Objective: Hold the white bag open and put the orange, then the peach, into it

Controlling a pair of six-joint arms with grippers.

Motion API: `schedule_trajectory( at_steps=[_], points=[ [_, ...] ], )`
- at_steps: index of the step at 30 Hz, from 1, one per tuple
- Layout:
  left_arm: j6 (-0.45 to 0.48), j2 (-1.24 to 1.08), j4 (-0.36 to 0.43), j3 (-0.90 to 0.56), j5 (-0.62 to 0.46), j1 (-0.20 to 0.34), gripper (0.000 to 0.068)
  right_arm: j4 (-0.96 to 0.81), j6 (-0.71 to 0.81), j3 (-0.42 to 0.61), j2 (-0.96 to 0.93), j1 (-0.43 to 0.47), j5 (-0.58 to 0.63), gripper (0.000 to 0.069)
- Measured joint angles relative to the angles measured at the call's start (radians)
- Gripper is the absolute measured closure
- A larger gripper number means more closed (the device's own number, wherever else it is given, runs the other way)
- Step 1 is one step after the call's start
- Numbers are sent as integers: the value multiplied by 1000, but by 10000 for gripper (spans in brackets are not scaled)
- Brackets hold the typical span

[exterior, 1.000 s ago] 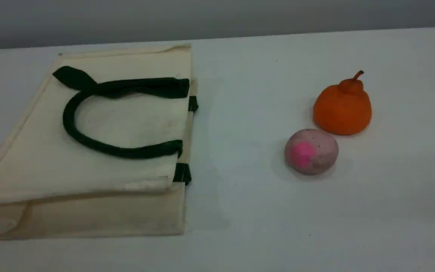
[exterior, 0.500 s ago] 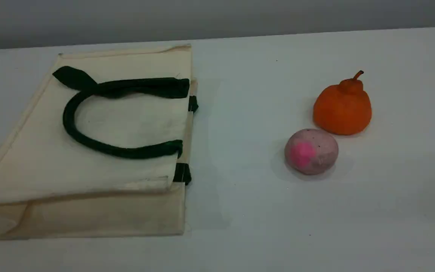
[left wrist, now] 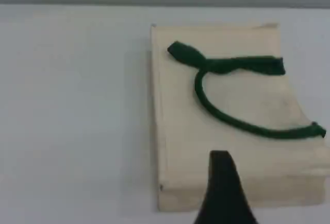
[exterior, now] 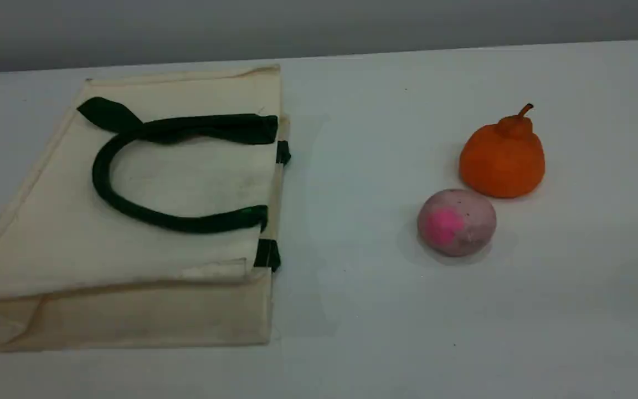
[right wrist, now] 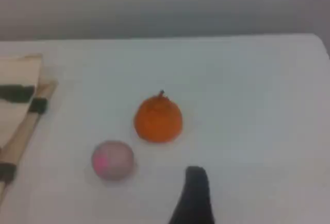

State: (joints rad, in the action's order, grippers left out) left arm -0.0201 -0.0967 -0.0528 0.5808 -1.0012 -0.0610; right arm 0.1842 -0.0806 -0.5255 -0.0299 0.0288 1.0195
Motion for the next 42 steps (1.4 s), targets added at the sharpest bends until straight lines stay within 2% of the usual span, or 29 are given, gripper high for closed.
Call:
schedule_trajectory(
  at_steps=[9, 14, 17, 21, 25, 35, 42],
  points=[
    [-1, -376, 0, 84, 213, 0, 251, 95, -58, -3, -264, 0, -275, 132],
    [-3, -627, -1, 128, 275, 0, 251, 133, -113, -23, -484, 0, -423, 132],
    [-45, -770, -1, 157, 324, 0, 251, 150, -142, -61, -620, 0, -487, 132],
    [-118, -946, -1, 181, 387, 0, 251, 162, -163, -128, -793, 0, -495, 132],
    [-127, -1095, -1, 181, 446, 0, 251, 199, -172, -172, -929, 0, -502, 132],
    [-127, -1399, -1, 217, 596, 0, 251, 402, -313, -173, -1128, 0, -549, 132],
    [-116, -1577, -1, 304, 598, 0, 251, 542, -419, -173, -1203, 0, -588, 132]
  ],
)
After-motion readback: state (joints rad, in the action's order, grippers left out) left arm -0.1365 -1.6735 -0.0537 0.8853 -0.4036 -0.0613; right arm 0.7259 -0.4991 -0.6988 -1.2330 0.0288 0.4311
